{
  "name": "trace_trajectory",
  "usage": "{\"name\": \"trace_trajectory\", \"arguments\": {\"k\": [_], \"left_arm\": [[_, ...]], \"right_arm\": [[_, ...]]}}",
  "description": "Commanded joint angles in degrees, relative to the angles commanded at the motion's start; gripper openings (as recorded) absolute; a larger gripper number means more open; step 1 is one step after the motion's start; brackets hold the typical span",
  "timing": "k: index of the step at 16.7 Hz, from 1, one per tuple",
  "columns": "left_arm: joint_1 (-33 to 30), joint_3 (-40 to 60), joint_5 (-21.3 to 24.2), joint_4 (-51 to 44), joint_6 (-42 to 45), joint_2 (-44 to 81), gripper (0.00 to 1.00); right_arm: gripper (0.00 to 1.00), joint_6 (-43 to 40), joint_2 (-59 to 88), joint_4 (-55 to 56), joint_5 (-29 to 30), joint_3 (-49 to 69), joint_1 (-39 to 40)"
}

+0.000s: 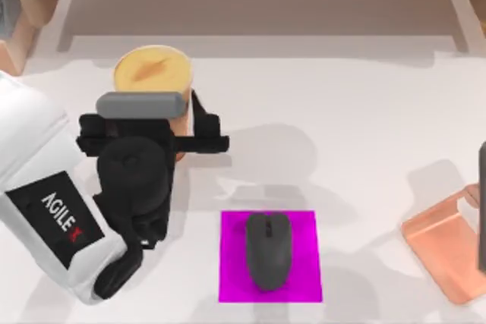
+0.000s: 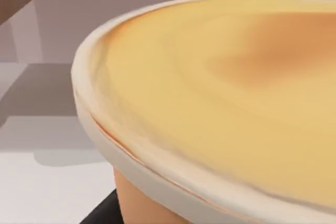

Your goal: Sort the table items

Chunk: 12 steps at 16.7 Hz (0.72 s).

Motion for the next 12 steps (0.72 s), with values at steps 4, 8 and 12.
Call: {"name": "trace_trajectory", "arguments": {"k": [4,8,12], "left_arm": [[0.31,4.5,0.47,0.83,-0.11,-2.62,0.0],[1.09,13.21,2.0,-2.9,-0.2,-4.62,0.0],[2.57,23.83,4.38,-10.72,-0.07,-5.22,0.0]], "right_arm": [[1.0,0.0,0.0,0.0,0.0,0.0,0.0],[1.0,0.0,0.0,0.0,0.0,0.0,0.0],[1.0,0.0,0.0,0.0,0.0,0.0,0.0]]}}
